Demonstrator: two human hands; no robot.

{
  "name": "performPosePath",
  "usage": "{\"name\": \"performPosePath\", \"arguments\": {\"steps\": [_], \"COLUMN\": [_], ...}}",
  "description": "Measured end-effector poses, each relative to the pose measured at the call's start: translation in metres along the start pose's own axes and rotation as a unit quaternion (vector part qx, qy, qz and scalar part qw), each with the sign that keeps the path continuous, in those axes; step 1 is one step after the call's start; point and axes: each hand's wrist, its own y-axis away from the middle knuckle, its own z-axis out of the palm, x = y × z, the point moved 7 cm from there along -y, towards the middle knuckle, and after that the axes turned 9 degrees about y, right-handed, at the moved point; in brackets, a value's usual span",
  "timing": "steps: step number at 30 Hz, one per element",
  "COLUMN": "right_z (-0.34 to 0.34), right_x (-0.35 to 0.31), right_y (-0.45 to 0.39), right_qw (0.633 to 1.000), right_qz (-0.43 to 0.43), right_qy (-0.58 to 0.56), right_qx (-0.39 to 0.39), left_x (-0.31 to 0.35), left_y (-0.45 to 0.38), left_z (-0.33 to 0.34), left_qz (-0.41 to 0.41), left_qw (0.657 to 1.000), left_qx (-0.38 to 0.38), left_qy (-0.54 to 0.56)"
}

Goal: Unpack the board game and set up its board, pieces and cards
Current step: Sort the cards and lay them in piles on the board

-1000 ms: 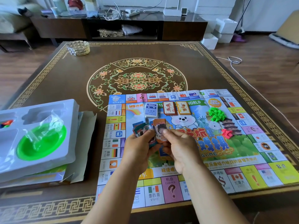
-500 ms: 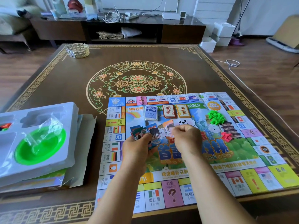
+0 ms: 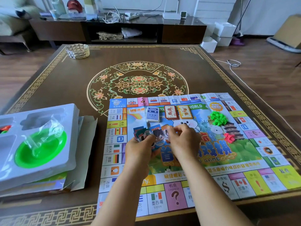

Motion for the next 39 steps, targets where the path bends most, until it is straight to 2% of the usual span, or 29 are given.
{"name": "performPosePath", "arguments": {"steps": [3, 5, 11, 16, 20, 26, 28, 29, 31, 33, 36, 39], "right_z": [-0.005, -0.008, -0.023, -0.025, -0.019, -0.018, -0.025, -0.027, -0.024, -0.018, -0.016, -0.016], "right_x": [-0.008, -0.008, 0.02, 0.035, 0.036, 0.035, 0.029, 0.024, 0.016, 0.014, 0.023, 0.032], "right_y": [0.02, 0.027, 0.001, -0.029, -0.037, -0.035, -0.027, -0.018, 0.004, 0.02, 0.021, 0.018], "right_qw": [0.979, 0.969, 0.984, 0.993, 0.994, 0.993, 0.998, 0.993, 0.962, 0.933, 0.927, 0.934], "right_qz": [0.013, 0.01, 0.067, 0.089, 0.077, 0.048, 0.031, 0.033, 0.051, 0.055, 0.09, 0.11], "right_qy": [-0.143, -0.166, -0.142, -0.05, 0.027, 0.103, 0.008, -0.07, -0.193, -0.254, -0.296, -0.29], "right_qx": [-0.146, -0.182, -0.089, -0.058, -0.069, -0.023, -0.045, -0.083, -0.188, -0.248, -0.214, -0.178], "left_x": [-0.003, -0.007, -0.021, -0.024, -0.023, -0.023, -0.022, -0.021, -0.02, -0.022, -0.024, -0.03], "left_y": [-0.001, 0.0, 0.01, 0.008, 0.006, 0.008, 0.008, 0.008, 0.01, 0.012, 0.016, 0.019], "left_z": [0.003, 0.008, 0.032, 0.033, 0.03, 0.03, 0.031, 0.031, 0.033, 0.035, 0.039, 0.045], "left_qz": [0.001, -0.005, -0.049, -0.072, -0.068, -0.056, -0.048, -0.044, -0.04, -0.041, -0.052, -0.072], "left_qw": [1.0, 1.0, 0.994, 0.993, 0.995, 0.996, 0.996, 0.996, 0.996, 0.995, 0.992, 0.988], "left_qx": [-0.009, -0.024, -0.097, -0.088, -0.077, -0.071, -0.074, -0.077, -0.08, -0.09, -0.113, -0.137], "left_qy": [-0.01, -0.015, -0.025, -0.017, -0.016, -0.017, -0.012, -0.009, -0.004, 0.001, 0.004, 0.01]}}
